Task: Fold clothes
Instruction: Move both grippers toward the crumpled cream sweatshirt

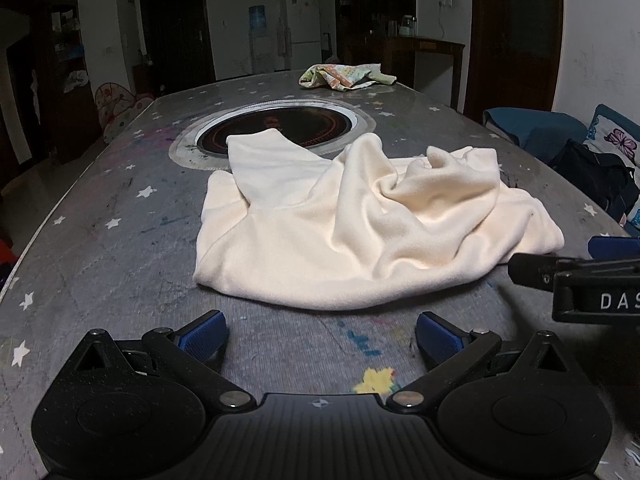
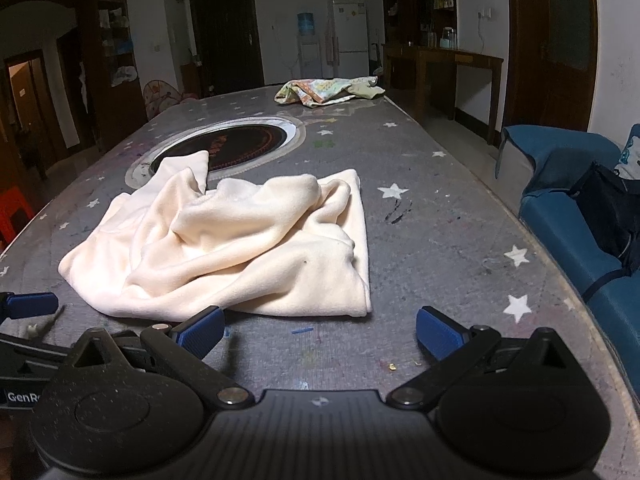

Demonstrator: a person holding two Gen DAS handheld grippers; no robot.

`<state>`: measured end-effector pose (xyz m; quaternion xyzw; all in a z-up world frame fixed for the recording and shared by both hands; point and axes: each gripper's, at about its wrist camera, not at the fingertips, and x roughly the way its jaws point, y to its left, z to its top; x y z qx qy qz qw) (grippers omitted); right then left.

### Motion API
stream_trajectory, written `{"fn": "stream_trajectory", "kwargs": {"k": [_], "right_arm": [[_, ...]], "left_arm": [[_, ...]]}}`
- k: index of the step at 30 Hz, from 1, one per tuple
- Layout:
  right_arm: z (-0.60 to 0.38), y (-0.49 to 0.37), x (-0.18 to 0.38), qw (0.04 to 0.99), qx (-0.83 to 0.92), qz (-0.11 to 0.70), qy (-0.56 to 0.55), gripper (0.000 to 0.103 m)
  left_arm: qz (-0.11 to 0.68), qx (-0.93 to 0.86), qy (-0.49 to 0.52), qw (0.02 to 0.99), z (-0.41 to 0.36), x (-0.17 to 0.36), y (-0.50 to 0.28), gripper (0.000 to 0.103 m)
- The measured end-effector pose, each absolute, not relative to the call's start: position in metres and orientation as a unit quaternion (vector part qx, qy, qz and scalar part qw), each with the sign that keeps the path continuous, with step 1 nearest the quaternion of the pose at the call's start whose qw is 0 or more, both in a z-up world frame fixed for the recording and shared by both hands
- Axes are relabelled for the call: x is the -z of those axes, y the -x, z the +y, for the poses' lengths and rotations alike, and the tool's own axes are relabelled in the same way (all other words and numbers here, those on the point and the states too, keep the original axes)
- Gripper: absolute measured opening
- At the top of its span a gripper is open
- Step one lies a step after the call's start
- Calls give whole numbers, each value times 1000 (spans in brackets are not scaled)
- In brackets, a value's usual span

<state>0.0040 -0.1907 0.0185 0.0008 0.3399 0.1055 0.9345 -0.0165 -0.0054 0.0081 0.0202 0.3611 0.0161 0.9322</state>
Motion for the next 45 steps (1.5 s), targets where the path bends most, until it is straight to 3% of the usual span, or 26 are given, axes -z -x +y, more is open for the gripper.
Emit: {"fn": "stream_trajectory", "kwargs": {"k": [45], "right_arm": [[-180,34,-49,940,-114,320,21,103]], "left_arm": [[388,-33,18,921,10,-39,50,103]]}}
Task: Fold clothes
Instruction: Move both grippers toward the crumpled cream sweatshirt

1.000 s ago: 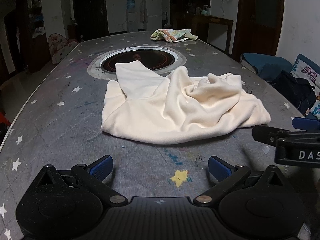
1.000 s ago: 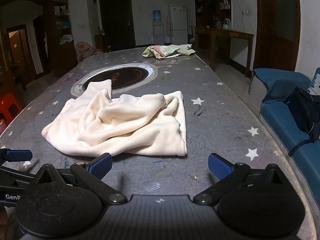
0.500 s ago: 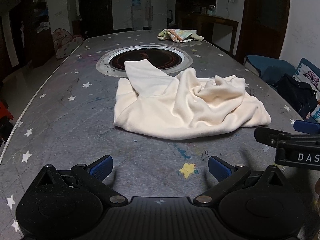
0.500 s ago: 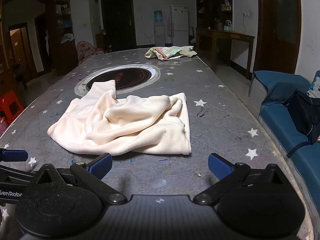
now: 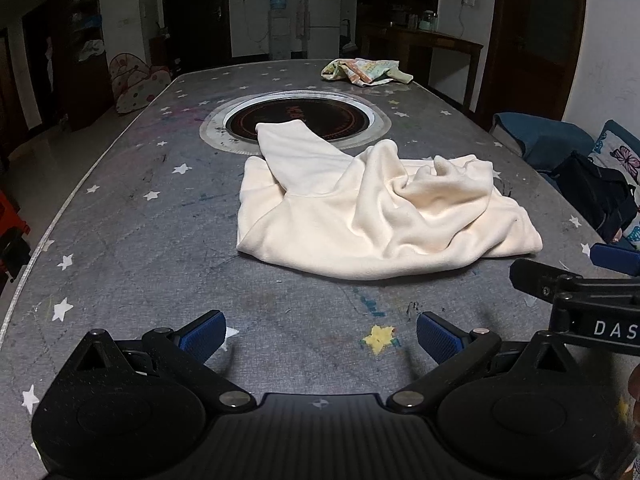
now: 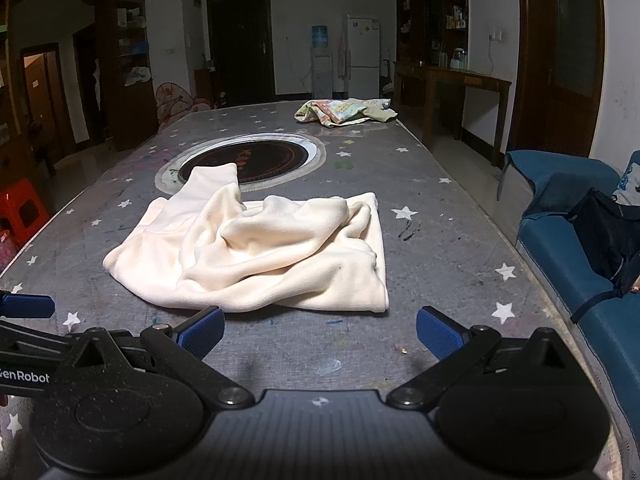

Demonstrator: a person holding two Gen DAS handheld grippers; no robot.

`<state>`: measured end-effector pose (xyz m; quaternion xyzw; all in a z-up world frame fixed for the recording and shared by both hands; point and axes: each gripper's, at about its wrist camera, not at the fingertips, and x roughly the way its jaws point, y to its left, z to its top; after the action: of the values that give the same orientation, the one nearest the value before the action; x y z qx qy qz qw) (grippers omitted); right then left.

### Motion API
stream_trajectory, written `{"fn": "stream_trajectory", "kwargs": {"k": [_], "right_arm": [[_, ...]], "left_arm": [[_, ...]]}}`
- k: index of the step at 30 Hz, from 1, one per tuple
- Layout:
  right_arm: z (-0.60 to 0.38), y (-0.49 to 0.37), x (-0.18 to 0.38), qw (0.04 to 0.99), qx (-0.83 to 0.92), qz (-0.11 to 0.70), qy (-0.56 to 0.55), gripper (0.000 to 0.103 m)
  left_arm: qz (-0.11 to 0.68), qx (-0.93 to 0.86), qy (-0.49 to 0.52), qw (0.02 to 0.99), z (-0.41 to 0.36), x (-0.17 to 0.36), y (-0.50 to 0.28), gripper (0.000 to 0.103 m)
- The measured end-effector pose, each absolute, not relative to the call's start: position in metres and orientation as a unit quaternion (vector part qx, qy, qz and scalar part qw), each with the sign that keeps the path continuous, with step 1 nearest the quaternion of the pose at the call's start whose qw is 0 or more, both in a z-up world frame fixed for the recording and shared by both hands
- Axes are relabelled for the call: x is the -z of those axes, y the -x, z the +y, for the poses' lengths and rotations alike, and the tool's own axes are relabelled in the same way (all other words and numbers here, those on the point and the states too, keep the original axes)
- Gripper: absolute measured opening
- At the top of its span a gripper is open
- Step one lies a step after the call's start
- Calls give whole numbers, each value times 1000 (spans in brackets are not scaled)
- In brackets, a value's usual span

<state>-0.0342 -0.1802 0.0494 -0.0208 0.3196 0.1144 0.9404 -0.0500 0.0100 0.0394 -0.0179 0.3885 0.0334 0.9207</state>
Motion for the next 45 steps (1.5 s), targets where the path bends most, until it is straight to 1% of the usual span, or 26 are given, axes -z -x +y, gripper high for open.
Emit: {"fn": "stream_trajectory", "kwargs": {"k": [45], "right_arm": [[-172,10,-47,937,-114,328,22,103]], "left_arm": [[415,-43,21,909,16,-34,23,103]]}}
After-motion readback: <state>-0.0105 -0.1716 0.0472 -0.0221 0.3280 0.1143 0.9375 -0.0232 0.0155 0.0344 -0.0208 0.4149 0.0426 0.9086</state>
